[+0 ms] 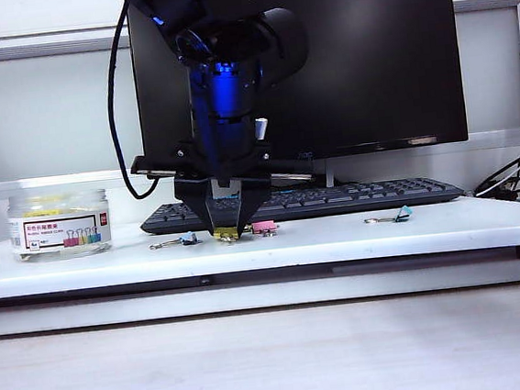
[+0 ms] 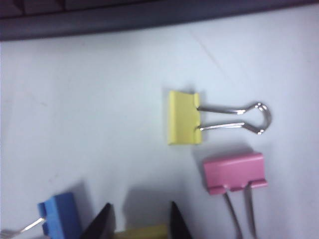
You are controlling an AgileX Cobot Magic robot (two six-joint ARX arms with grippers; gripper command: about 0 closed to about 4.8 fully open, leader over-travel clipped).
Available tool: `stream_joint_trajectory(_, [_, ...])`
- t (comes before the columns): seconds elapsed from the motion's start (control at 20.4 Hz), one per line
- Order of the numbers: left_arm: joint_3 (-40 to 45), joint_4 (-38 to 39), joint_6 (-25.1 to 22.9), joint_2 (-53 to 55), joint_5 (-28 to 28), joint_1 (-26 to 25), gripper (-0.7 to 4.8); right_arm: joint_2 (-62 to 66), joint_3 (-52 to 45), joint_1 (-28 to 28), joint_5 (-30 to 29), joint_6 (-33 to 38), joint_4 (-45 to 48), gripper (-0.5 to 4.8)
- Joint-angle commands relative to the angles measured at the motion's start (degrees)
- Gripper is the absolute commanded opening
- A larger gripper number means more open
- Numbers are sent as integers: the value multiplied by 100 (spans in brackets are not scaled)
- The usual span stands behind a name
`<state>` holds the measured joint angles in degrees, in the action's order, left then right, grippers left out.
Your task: Pick up the clips with the largest number of clips of the same color on the table and place them in a round transparent plastic box.
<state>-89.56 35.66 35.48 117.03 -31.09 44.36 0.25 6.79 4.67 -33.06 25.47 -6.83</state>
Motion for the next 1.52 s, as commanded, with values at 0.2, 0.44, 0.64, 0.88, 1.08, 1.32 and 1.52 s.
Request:
stream_joint_trajectory(0.2, [28, 323, 424, 79, 356, 9, 30, -13, 26, 0, -13, 2, 63, 63])
stream_joint_trajectory(0.44, [74, 304, 656, 81, 527, 9, 29, -13, 26, 0, -15, 2, 63, 63])
stream_joint_trajectory(0.64, [76, 297, 505, 70, 389, 0, 24, -13, 26, 0, -13, 2, 63, 63])
stream_joint_trajectory(0.88, [52, 258, 501, -2, 365, -31, 24, -13, 26, 0, -13, 2, 63, 63])
stream_joint_trajectory(1.08, [52, 160, 437, -140, 262, -33, 20, -13, 26, 0, -15, 2, 63, 63])
stream_joint_trajectory(1.32, [50, -48, 245, -378, 256, -57, 20, -13, 26, 0, -17, 2, 52, 63])
stream_joint_trajectory(1.52, [52, -140, 22, -612, 234, -107, 20, -13, 24, 0, -13, 2, -63, 63])
